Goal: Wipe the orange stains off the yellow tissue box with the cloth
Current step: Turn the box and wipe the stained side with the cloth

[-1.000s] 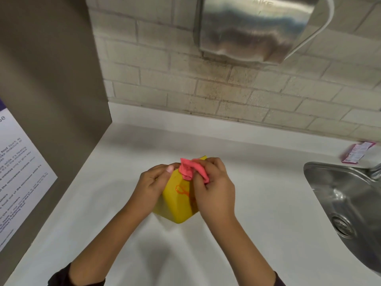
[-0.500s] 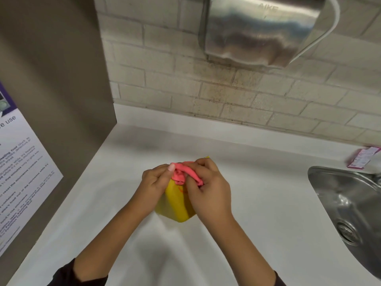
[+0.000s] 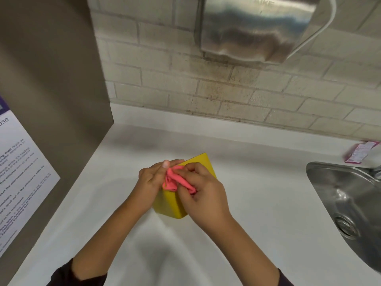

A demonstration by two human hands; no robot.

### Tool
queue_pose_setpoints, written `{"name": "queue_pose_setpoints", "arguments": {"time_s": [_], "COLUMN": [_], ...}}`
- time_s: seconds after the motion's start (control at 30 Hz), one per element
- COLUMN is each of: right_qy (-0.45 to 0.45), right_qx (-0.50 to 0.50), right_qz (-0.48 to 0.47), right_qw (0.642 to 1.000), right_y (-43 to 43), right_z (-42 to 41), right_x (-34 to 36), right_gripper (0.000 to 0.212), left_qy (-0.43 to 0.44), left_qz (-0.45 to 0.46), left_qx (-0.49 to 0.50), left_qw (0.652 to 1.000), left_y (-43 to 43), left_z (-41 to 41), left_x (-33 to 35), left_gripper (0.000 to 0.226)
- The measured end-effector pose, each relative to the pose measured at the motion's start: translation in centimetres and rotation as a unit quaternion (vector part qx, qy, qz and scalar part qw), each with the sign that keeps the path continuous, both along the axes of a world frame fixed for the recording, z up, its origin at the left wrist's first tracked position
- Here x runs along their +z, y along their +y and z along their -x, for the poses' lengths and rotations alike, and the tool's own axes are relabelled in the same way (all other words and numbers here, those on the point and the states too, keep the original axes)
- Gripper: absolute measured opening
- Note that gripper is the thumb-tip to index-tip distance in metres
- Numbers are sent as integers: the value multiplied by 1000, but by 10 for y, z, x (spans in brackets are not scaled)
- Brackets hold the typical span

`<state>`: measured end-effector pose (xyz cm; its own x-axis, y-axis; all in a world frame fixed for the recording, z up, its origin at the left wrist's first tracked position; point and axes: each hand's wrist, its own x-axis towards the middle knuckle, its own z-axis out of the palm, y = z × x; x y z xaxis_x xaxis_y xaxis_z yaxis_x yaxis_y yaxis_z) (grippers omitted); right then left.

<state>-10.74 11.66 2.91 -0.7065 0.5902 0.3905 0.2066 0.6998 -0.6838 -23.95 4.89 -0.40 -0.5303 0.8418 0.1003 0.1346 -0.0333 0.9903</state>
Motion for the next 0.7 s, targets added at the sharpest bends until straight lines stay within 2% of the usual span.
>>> {"name": "queue_pose_setpoints", "arguments": {"time_s": [0.1,0.3,0.47,0.57,0.7], "right_qy": [-12,-10,-8,-27,-28], "right_qx": [23,-56,12,48,-14], "right_qz": [29,26,5,7,50], "right_qw": [999,998,1000,998,998], "right_y": [7,23,6,13,35], "right_z": [-12,-9,-4,-16,-20], "right_x": [-2,4,2,0,3], "right_gripper": [33,29,28,27,27], "left_qy": [5,48,12,20,36], "left_qz": [4,12,-5,5,17], "left_qx": [-1,6,4,2,9], "left_qw": [1000,999,1000,1000,999], "left_y": [-1,0,-1,-2,-2], "left_z": [-1,-4,-5,-5,-7], "left_x": [2,-2,1,3,6], "left_gripper": [43,40,43,42,34]}}
